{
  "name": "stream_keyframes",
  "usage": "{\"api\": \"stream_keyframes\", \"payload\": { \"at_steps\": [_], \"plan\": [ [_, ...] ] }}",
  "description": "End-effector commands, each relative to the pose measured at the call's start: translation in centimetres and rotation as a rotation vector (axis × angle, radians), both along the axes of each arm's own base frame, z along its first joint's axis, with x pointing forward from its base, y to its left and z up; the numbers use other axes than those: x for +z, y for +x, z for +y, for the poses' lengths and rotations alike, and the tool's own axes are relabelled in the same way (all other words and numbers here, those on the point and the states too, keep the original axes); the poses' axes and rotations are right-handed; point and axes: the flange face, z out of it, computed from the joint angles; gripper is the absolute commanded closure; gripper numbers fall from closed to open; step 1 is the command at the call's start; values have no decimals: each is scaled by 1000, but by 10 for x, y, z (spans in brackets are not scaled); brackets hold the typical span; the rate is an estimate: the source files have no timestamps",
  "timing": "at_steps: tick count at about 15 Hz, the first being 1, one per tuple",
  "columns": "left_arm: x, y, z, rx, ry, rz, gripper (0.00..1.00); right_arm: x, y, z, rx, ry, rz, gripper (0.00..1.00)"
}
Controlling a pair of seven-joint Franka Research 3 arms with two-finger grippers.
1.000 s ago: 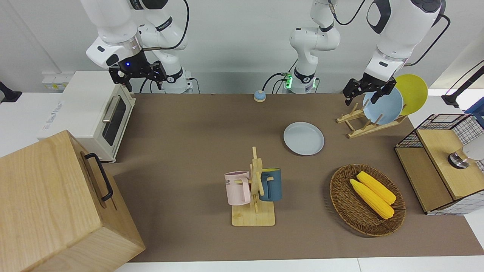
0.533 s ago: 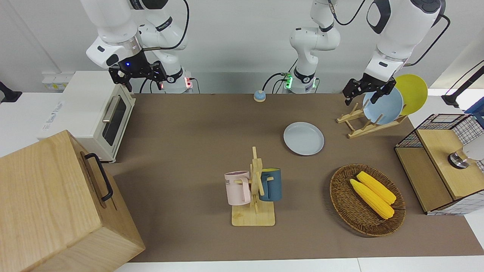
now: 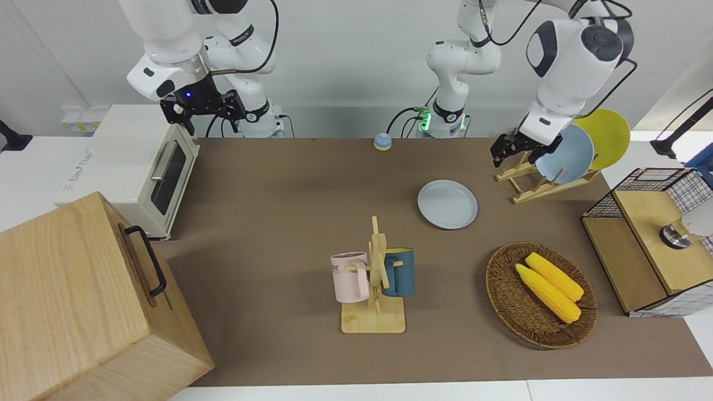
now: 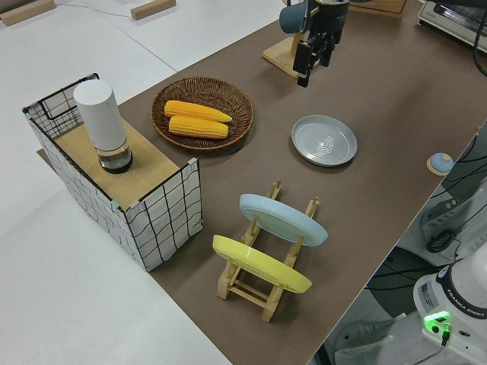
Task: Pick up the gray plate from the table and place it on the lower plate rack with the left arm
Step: 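Move the left gripper toward the edge of the gray plate, then close the left gripper on the gray plate's rim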
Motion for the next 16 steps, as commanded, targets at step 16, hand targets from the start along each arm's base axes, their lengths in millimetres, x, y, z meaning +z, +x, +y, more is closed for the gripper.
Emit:
{"api": "stream_keyframes", "payload": {
  "at_steps": [16],
  "plan": [
    [-194, -55, -3, 91, -7, -56, 7, 4, -2, -2, -14, -8, 0, 17]
  ]
}}
